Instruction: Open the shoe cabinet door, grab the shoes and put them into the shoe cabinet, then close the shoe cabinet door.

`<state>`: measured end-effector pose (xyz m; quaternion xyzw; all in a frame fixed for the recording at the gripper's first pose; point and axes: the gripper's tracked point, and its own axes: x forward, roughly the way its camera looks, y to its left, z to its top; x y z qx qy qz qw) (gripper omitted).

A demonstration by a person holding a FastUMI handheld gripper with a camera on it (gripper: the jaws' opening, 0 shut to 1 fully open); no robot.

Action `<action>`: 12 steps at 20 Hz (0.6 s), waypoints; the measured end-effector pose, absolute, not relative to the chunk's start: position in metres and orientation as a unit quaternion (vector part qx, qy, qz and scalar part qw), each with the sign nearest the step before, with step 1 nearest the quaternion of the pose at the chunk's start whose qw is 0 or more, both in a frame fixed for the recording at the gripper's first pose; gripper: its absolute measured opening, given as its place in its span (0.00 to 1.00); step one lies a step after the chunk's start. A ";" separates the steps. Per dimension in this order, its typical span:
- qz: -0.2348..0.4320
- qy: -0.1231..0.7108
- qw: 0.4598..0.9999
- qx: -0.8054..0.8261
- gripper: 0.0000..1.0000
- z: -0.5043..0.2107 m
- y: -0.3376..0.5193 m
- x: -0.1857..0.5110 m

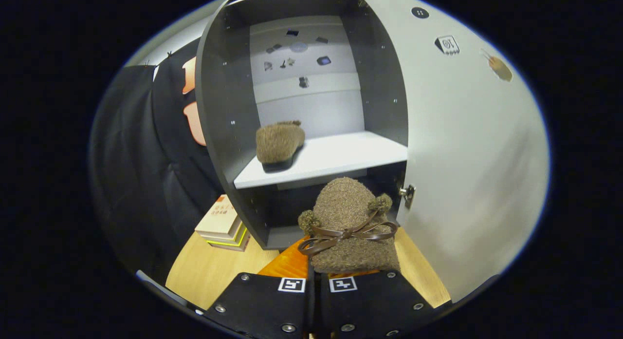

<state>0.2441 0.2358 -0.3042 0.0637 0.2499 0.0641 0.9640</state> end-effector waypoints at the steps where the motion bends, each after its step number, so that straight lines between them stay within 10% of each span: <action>1: 0.063 0.238 0.967 0.063 0.04 -0.289 0.235 0.248; 12: 0.073 0.213 0.974 0.038 0.04 -0.236 0.243 0.326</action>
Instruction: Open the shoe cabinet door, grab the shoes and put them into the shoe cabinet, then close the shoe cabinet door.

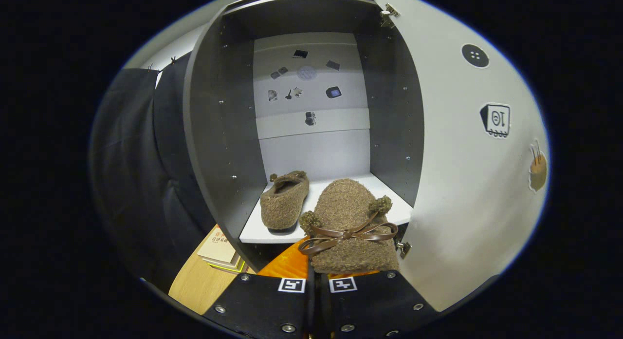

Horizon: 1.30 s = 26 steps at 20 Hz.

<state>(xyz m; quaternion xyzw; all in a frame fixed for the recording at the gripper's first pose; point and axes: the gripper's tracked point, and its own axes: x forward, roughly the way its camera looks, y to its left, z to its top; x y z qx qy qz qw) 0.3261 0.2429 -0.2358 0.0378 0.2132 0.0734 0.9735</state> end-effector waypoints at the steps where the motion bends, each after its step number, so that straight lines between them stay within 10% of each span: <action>1: 0.075 0.213 0.973 0.037 0.04 -0.235 0.242 0.339; 21: 0.127 0.256 0.957 0.038 0.04 -0.282 0.262 0.536; 26: 0.122 0.274 0.952 0.066 0.16 -0.290 0.260 0.546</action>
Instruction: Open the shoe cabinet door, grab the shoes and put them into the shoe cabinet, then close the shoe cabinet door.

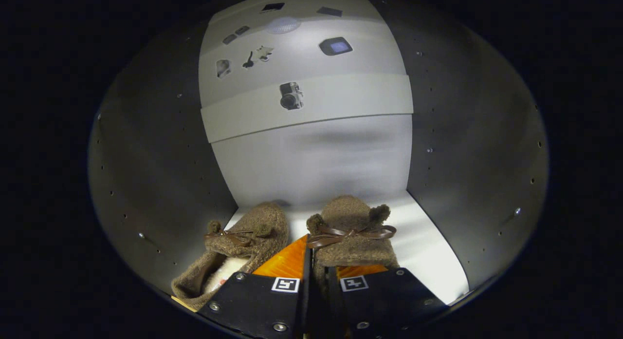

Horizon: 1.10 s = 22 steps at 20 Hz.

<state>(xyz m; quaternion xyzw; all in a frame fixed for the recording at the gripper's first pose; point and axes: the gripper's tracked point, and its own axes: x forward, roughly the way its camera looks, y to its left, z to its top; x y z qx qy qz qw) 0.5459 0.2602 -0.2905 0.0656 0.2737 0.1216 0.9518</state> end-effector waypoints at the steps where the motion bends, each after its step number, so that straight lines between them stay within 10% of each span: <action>1: 0.120 0.277 0.951 0.073 0.18 -0.289 0.260 0.546; 8: 0.110 0.285 0.949 0.072 0.60 -0.269 0.257 0.513; 22: 0.082 0.215 0.972 0.050 0.89 -0.184 0.233 0.372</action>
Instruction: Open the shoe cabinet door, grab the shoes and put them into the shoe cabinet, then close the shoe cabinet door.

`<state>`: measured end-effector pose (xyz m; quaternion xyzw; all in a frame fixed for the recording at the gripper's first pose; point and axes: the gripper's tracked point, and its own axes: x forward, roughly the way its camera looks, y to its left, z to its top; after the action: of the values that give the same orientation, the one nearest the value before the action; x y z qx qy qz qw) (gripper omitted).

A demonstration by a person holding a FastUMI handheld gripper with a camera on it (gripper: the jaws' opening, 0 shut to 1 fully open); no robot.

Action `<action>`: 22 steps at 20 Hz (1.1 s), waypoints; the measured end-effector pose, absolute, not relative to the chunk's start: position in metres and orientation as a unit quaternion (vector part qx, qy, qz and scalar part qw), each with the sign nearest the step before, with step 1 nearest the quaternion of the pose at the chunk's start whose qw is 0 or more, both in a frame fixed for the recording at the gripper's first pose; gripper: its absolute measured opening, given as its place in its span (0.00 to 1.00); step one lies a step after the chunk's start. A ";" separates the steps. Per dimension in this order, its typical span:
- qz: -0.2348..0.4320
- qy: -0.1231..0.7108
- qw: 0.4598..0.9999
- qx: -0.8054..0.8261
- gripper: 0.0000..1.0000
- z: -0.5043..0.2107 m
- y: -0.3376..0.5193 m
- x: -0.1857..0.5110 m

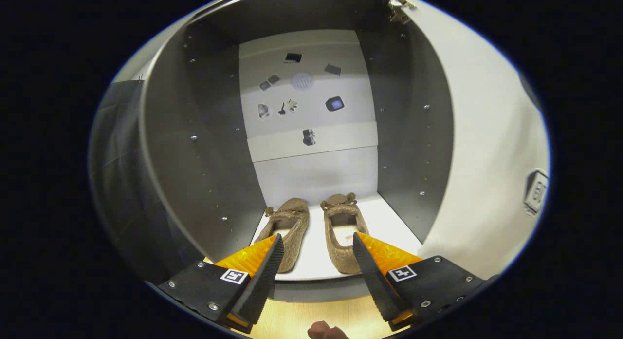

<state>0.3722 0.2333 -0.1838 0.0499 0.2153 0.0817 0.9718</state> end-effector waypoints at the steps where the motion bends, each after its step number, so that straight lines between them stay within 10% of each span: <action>1: 0.079 0.214 0.972 0.051 0.90 -0.180 0.231 0.356; 22: 0.228 0.188 0.952 0.080 0.93 -0.106 0.061 0.082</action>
<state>0.0819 0.0613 -0.1061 0.0801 0.1875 0.2276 0.9522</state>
